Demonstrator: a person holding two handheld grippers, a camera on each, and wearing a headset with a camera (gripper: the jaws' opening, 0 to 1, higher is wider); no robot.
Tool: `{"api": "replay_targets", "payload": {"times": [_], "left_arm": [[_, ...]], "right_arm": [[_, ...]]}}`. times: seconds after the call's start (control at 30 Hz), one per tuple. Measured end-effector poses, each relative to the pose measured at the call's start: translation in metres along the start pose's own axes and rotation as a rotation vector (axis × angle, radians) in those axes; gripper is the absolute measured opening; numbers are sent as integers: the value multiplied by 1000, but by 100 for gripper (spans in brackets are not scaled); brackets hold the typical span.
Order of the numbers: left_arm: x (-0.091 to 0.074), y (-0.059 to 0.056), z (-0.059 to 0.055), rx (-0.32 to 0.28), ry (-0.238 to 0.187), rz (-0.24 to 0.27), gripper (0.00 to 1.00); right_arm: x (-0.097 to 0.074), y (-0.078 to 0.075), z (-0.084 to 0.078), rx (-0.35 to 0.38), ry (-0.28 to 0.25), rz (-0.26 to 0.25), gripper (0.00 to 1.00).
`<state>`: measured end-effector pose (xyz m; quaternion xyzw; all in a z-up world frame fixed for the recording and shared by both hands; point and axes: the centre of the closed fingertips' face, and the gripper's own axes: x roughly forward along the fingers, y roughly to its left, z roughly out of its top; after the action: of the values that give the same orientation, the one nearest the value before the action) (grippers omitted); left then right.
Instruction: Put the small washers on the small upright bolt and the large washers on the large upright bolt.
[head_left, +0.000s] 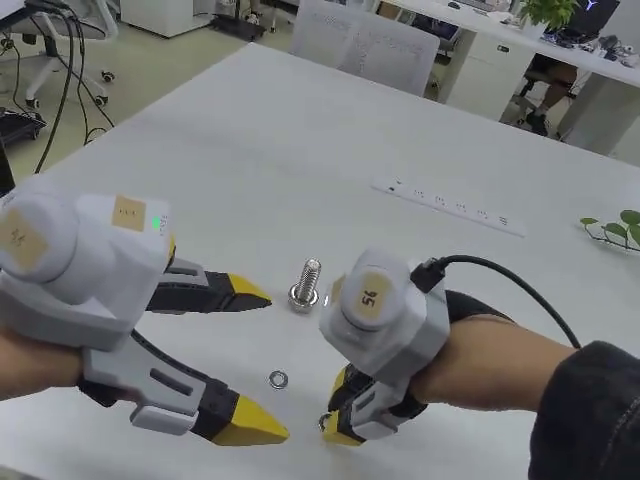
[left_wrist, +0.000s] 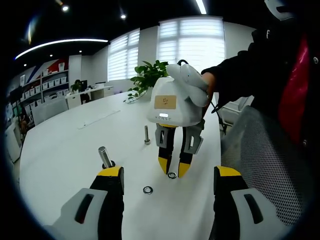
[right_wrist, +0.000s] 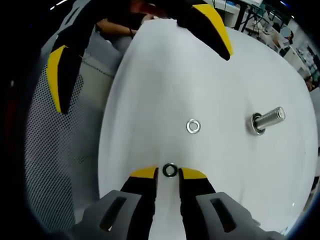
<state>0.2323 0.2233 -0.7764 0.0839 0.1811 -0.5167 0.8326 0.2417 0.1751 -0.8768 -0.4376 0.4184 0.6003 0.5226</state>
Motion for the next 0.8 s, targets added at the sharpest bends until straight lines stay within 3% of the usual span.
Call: {"api": "replay_targets", "payload": {"times": [0.47,0.8], "left_arm": [[0,-2,1,1,0,-5,72],[1,-1,1,1,-2,-5,72]], "right_arm": [[1,-3,-3,-40,17,-36,15],[0,-4,-2,-21,4,-44,13]]}}
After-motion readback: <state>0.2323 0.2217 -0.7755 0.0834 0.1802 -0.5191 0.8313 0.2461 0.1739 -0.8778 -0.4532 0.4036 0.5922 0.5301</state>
